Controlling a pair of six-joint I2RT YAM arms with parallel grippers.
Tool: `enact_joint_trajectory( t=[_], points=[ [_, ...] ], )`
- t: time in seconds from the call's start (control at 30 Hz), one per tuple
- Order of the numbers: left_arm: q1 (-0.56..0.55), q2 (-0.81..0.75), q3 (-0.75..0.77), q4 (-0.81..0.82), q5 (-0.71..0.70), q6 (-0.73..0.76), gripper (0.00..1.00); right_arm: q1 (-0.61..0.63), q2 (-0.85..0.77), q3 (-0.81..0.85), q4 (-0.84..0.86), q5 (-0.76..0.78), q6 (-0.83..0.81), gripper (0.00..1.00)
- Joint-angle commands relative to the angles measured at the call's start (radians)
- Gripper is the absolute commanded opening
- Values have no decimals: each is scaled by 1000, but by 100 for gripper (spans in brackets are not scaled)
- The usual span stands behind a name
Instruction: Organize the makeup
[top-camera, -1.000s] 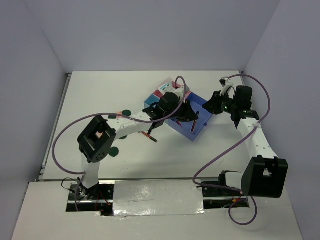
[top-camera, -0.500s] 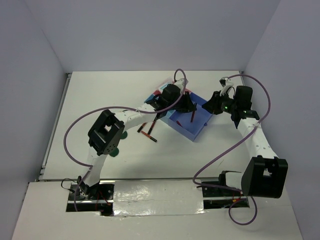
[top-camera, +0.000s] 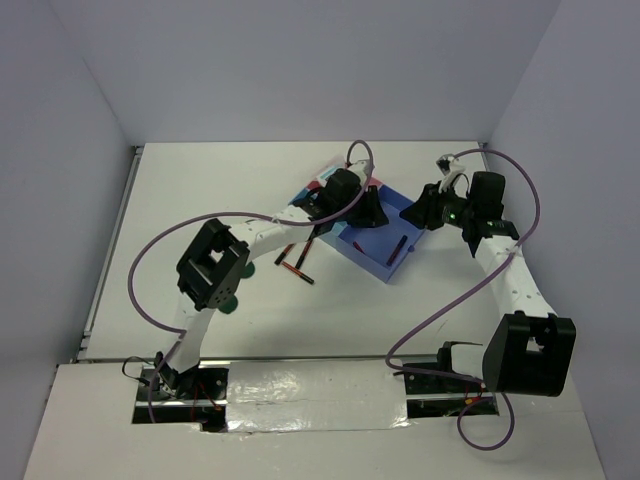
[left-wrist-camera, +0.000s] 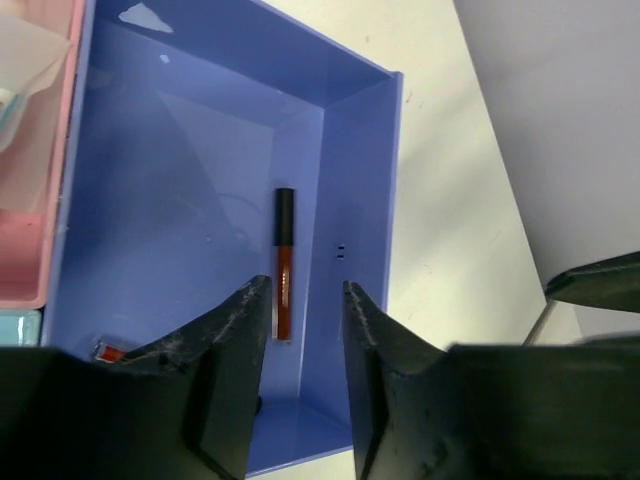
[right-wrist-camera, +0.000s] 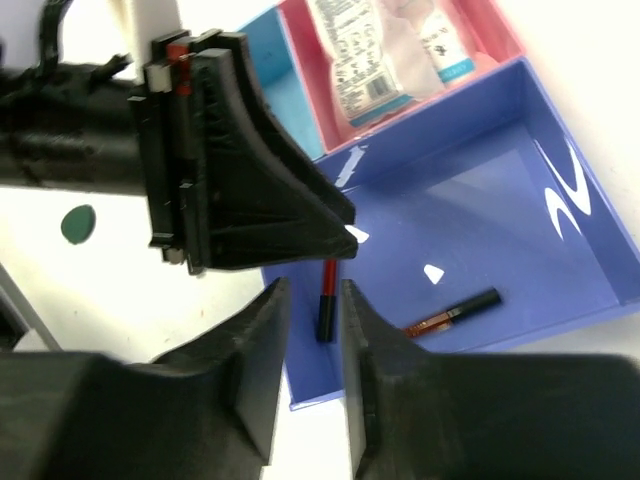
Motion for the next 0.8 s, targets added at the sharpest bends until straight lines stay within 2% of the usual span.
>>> enact_joint_trajectory(
  t=[0.0,0.07,0.17,0.23,0.3,0.43,0.53,0.57,0.7,0.73,0.77],
  points=[
    [6,-69,6,4,-30,44,44,-10,-17,19,5,-84,-43,36],
    [9,-124,-35,-4,-61,69,41,-7,-14,26,-17,-130,-100,40],
    [29,-226,-136,2,-82,93,29,13,2,54,-85,-248,-168,46],
    [41,-321,-205,11,-93,118,25,64,24,85,-150,-267,-259,48],
    [62,-435,-325,22,-106,133,22,152,53,123,-233,-244,-336,49],
    [115,-634,-591,68,-106,145,23,317,76,157,-287,-120,-418,52],
    [173,-792,-758,73,-119,115,34,451,110,184,-287,-8,-430,54],
    [185,-831,-794,62,-132,104,46,486,127,198,-306,20,-433,54],
    [250,-1069,-964,-4,-226,66,69,622,281,301,-340,132,-377,54],
    [256,-1105,-984,-24,-246,64,77,674,311,318,-336,201,-345,55],
    [268,-1178,-1000,-56,-268,55,80,696,338,354,-340,229,-302,55]
  ],
)
